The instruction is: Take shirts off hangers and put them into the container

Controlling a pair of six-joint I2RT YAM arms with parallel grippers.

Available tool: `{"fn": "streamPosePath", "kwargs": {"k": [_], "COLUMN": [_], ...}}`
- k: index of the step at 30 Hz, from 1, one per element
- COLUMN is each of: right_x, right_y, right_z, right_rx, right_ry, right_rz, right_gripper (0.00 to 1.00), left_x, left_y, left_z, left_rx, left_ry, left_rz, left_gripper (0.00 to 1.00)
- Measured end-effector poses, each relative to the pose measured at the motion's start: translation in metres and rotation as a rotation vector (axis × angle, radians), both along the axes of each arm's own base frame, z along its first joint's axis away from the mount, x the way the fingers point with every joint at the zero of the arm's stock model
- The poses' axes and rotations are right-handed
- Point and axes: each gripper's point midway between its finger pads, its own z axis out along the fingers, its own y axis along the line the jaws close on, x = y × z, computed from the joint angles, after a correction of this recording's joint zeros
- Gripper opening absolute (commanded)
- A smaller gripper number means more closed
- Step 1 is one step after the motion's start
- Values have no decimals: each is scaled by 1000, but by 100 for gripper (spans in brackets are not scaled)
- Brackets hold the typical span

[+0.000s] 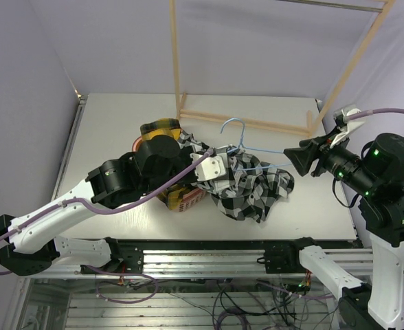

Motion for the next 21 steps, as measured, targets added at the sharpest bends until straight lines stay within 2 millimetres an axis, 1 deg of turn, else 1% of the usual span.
{"fn": "streamPosePath", "kwargs": {"k": [3, 9, 14, 18, 21], "right_x": [0, -1, -3, -6, -10], "right_y": [4, 15, 21, 25, 27], "right_z": [0, -3, -16, -26, -31], "right_rx": [-4, -9, -31, -55, -74], "right_ry": [-2, 8, 25, 30, 29], "right_rz": [28, 99, 143, 175, 198], "right_gripper": [52, 51, 51, 51, 48], "left_x": [-3, -5, -8, -9, -10], "left_y": [1, 2, 3, 3, 3], "left_z": [-5, -5, -7, -3, -1], "left_rx": [15, 16, 21, 16, 12], "left_ry": [15, 24, 31, 32, 33], "left_rz": [-11, -16, -26, -35, -40], "left_gripper": [7, 7, 7, 7, 7]}}
